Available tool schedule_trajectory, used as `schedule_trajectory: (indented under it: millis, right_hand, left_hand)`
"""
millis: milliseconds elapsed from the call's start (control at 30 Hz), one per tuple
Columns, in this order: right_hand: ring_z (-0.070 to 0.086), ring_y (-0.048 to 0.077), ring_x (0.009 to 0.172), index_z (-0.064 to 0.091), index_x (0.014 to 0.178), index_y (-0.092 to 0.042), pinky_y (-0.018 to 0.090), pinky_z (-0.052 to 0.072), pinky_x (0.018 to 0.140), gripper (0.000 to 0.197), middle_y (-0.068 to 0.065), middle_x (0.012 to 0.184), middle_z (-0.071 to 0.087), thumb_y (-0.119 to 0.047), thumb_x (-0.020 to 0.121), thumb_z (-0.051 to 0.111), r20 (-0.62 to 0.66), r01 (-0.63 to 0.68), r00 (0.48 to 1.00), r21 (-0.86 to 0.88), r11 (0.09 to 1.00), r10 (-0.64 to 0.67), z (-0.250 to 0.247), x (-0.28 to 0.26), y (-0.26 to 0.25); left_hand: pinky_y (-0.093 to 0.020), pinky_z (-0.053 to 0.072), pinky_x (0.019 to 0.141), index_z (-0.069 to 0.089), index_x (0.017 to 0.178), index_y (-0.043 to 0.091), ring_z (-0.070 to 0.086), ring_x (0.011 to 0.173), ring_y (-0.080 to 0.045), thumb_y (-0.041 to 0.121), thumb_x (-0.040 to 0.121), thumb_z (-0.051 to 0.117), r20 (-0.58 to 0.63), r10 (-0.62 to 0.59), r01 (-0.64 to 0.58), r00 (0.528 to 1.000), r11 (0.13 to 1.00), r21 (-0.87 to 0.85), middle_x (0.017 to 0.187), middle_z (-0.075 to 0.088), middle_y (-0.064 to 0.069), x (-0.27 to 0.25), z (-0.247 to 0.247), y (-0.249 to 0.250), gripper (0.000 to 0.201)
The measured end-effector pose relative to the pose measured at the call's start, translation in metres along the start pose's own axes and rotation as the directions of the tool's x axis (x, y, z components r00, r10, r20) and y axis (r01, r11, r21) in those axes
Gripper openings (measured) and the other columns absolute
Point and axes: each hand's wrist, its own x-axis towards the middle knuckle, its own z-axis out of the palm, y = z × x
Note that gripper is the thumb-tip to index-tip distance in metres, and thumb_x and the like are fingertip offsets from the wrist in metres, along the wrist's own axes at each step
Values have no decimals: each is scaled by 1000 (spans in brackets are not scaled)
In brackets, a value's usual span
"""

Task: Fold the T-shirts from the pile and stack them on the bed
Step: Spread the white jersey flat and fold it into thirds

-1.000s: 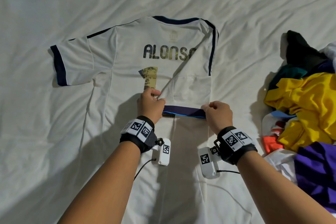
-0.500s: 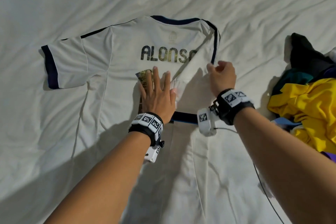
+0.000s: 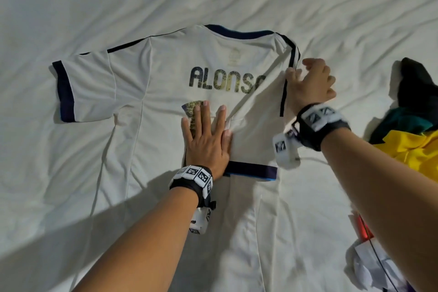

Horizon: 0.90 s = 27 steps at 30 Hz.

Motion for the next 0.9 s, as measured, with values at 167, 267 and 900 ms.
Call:
schedule_trajectory:
  millis: [167, 267, 900]
  right_hand:
    - [-8, 30, 156, 11, 162, -15, 53, 3, 126, 71, 11, 169, -5, -57, 105, 19, 608, 864, 496, -275, 422, -620, 14, -113, 32]
    - [-17, 31, 154, -8, 162, -22, 56, 4, 125, 75, 11, 168, -17, -66, 103, 7, 728, 885, 457, -318, 340, -511, 25, -109, 49]
    - [-19, 29, 154, -13, 160, -11, 51, -3, 126, 77, 13, 165, -22, -62, 104, 3, 567, 769, 633, -386, 510, -527, 1, -58, 20]
  left_hand:
    - [-60, 0, 123, -12, 161, 35, -10, 157, -29, 36, 102, 13, 11, 8, -8, 1000, 1000, 1, 170, -12, -10, -1, 1, -3, 65]
    - [-58, -5, 124, -7, 162, 37, -15, 157, -23, 42, 105, 8, 20, -11, 13, 1000, 996, -84, 171, -14, -5, 0, 1, -4, 59]
    - [-60, -2, 123, -5, 163, 33, -14, 157, -29, 39, 104, 16, -10, -14, 14, 1000, 999, 31, 170, -14, -10, 0, 6, -1, 63]
